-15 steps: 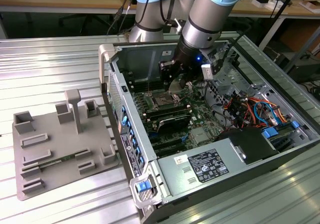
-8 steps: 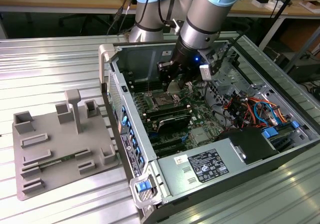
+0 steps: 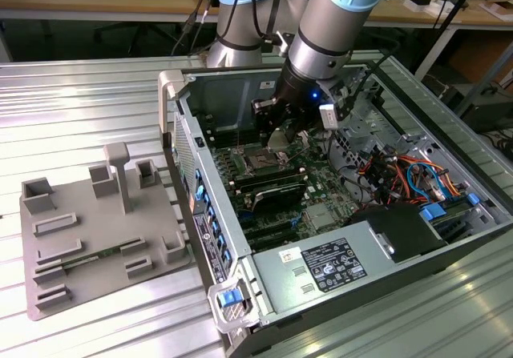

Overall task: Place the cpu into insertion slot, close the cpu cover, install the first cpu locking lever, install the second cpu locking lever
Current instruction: 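Place the cpu into insertion slot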

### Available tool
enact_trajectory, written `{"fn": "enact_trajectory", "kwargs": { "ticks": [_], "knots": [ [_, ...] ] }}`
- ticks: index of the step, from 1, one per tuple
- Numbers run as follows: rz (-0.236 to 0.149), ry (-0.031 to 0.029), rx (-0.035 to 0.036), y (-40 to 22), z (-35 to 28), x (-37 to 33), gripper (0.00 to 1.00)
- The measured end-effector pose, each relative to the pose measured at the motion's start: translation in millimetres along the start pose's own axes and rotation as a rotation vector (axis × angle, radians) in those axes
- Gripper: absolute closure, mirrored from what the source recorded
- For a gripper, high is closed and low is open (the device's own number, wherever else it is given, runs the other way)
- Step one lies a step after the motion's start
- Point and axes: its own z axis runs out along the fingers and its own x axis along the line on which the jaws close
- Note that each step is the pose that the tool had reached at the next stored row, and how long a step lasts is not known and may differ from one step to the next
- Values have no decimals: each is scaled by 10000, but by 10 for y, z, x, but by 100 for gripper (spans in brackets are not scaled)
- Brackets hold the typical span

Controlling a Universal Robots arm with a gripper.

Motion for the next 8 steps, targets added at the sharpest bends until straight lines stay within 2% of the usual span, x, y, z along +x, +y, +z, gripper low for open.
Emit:
{"fn": "enact_trajectory", "kwargs": {
  "ticks": [8],
  "knots": [
    [-139,12,3,0,1,0,45]
  ]
}}
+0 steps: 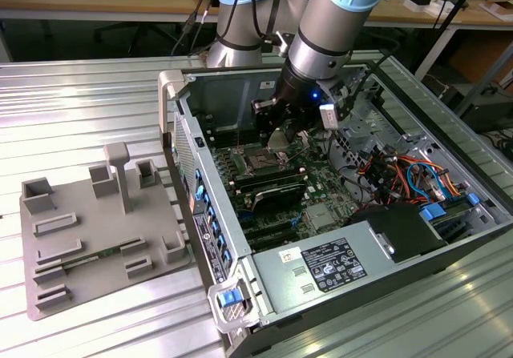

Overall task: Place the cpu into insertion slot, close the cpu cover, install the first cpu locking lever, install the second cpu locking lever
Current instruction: 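Place the cpu into insertion slot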

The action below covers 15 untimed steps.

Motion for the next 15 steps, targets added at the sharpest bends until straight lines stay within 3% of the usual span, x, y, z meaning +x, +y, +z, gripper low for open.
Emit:
{"fn": "enact_trajectory", "kwargs": {
  "ticks": [15],
  "knots": [
    [-494,45,10,0,0,0,45]
  ]
}}
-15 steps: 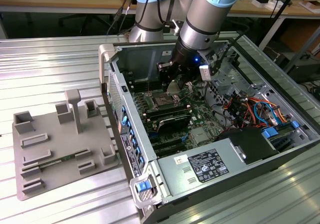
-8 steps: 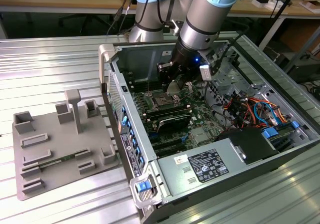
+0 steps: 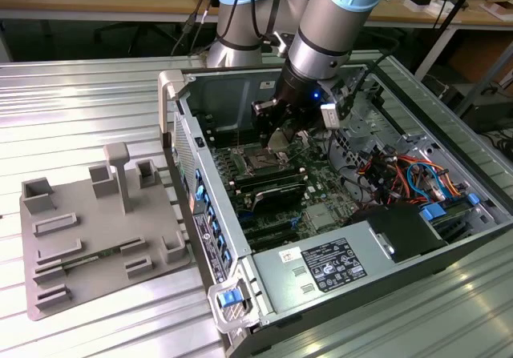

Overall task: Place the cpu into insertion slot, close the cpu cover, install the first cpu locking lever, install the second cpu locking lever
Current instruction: 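Place the cpu into insertion slot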

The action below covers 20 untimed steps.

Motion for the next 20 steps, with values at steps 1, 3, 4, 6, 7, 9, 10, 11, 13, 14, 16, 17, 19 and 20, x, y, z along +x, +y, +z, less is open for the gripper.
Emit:
{"fn": "enact_trajectory", "kwargs": {
  "ticks": [1,3,4,6,7,9,10,11,13,14,16,17,19,20],
  "knots": [
    [-24,2,1,0,0,0,45],
    [-70,6,1,0,0,0,45],
    [-108,9,2,0,0,0,45],
    [-174,16,3,0,0,0,45],
    [-203,18,4,0,0,0,45],
    [-259,23,5,0,0,0,45],
    [-299,26,6,0,0,0,45],
    [-330,29,6,0,0,0,45],
    [-402,36,7,0,0,0,45],
    [-416,37,8,0,0,0,45],
    [-455,41,9,0,0,0,45],
    [-477,42,9,0,0,0,45],
    [-522,47,10,0,0,0,45],
    [-539,48,10,0,0,0,45]
  ]
}}
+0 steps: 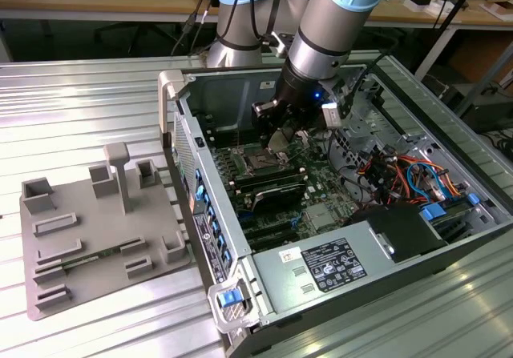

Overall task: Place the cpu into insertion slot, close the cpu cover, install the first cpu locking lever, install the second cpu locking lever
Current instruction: 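Place the cpu into insertion slot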

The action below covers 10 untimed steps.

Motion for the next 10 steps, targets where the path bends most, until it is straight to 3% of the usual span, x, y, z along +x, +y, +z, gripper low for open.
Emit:
{"fn": "enact_trajectory", "kwargs": {
  "ticks": [10],
  "knots": [
    [-234,21,5,0,0,0,45]
  ]
}}
